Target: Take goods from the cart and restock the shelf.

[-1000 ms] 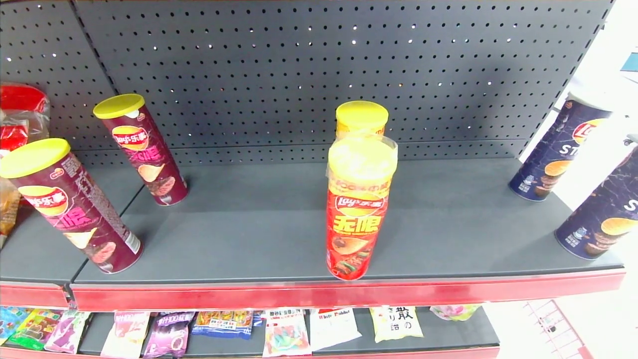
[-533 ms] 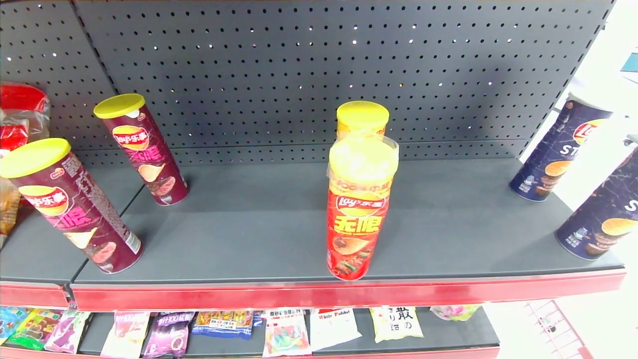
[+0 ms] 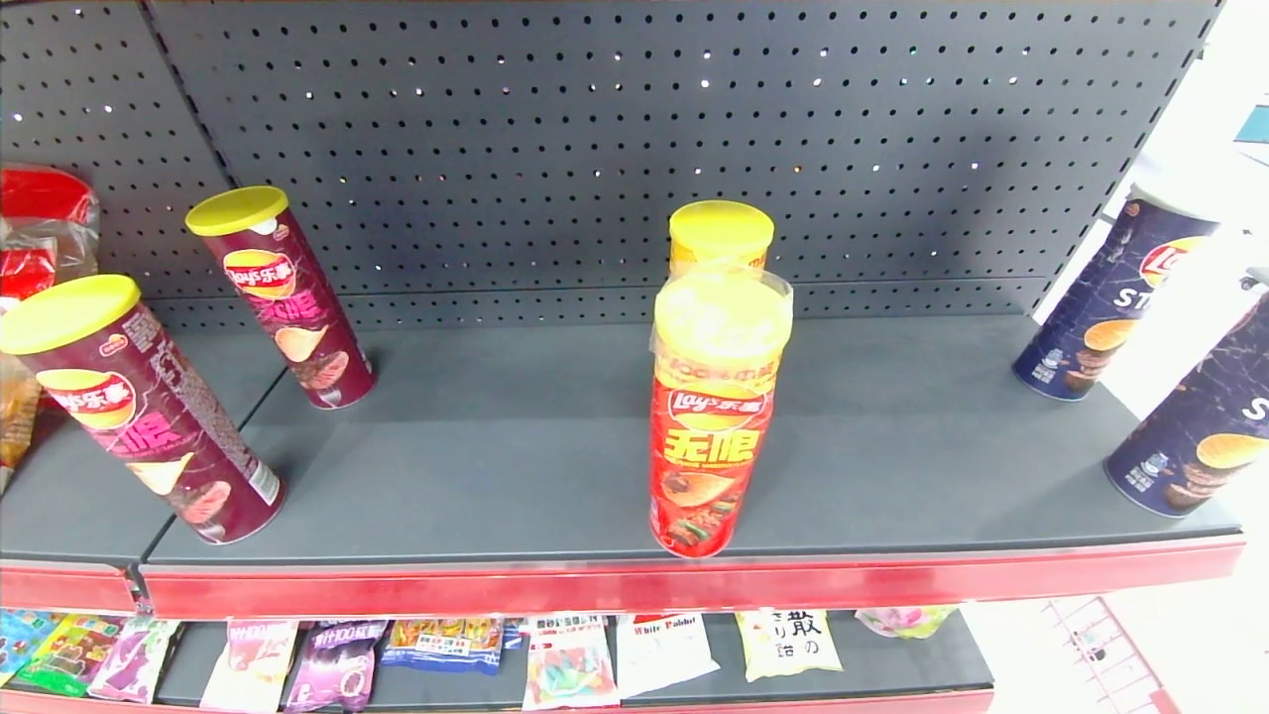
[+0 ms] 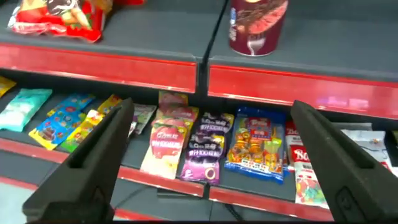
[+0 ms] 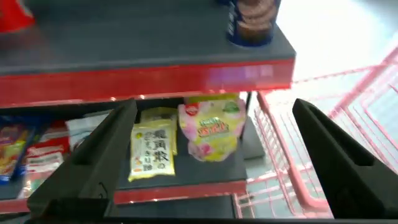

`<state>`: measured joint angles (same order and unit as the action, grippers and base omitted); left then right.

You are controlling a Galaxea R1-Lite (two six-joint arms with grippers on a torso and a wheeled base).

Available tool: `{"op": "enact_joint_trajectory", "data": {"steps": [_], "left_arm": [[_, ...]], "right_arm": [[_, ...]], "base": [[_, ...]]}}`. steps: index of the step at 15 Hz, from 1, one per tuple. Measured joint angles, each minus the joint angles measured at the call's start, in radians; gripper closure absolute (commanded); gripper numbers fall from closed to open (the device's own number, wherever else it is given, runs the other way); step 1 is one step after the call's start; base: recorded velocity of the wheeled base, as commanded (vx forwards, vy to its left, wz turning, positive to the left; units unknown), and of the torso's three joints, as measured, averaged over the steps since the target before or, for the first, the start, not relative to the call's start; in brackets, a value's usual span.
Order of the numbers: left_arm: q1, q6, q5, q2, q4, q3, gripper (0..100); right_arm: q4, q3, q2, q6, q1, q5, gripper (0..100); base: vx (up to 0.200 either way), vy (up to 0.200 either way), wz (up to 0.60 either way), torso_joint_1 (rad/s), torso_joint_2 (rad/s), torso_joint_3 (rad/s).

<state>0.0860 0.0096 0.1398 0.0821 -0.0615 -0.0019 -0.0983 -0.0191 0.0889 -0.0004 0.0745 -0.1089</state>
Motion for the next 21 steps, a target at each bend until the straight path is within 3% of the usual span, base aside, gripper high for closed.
{"op": "enact_joint_trajectory", "data": {"steps": [1, 3, 6, 7, 9, 10, 15, 18, 21], "left_arm": [[0.0, 0.014, -0.045, 0.0, -0.057, -0.02, 0], [0.0, 0.009, -0.051, 0.0, -0.091, -0.024, 0], [-0.002, -0.019, -0.016, 0.001, 0.041, -0.002, 0], [-0.01, -0.029, -0.025, -0.001, 0.036, -0.002, 0], [-0.061, -0.017, -0.113, -0.035, 0.049, 0.001, 0], [-0.071, -0.011, -0.122, -0.05, 0.061, 0.001, 0], [-0.082, -0.01, -0.114, -0.079, 0.064, 0.002, 0], [-0.082, -0.002, -0.119, -0.08, 0.065, 0.002, 0], [-0.082, -0.001, -0.119, -0.081, 0.065, 0.002, 0]], "right_arm": [[-0.014, -0.032, 0.0, -0.005, 0.0, 0.02, 0], [-0.023, -0.034, 0.0, -0.007, -0.001, -0.002, 0], [0.044, 0.012, 0.0, -0.011, -0.001, -0.026, 0], [0.048, 0.016, 0.0, 0.001, -0.001, -0.018, 0], [0.052, 0.018, 0.0, 0.039, 0.0, 0.016, 0], [0.068, 0.019, 0.001, 0.052, 0.0, 0.03, 0], [0.099, 0.019, 0.0, -0.04, 0.001, 0.187, 0], [0.1, 0.019, 0.001, 0.003, 0.003, 0.167, 0], [0.1, 0.019, 0.002, 0.002, 0.003, 0.14, 0]], "base": [[0.0, 0.0, 0.0, 0.0, 0.0, 0.0], [0.0, 0.0, 0.0, 0.0, 0.0, 0.0], [0.0, 0.0, 0.0, 0.0, 0.0, 0.0], [0.0, 0.0, 0.0, 0.0, 0.0, 0.0], [0.0, 0.0, 0.0, 0.0, 0.0, 0.0], [0.0, 0.0, 0.0, 0.0, 0.0, 0.0], [0.0, 0.0, 0.0, 0.0, 0.0, 0.0], [0.0, 0.0, 0.0, 0.0, 0.0, 0.0], [-0.2, 0.0, 0.0, 0.012, 0.0, 0.002]]}}
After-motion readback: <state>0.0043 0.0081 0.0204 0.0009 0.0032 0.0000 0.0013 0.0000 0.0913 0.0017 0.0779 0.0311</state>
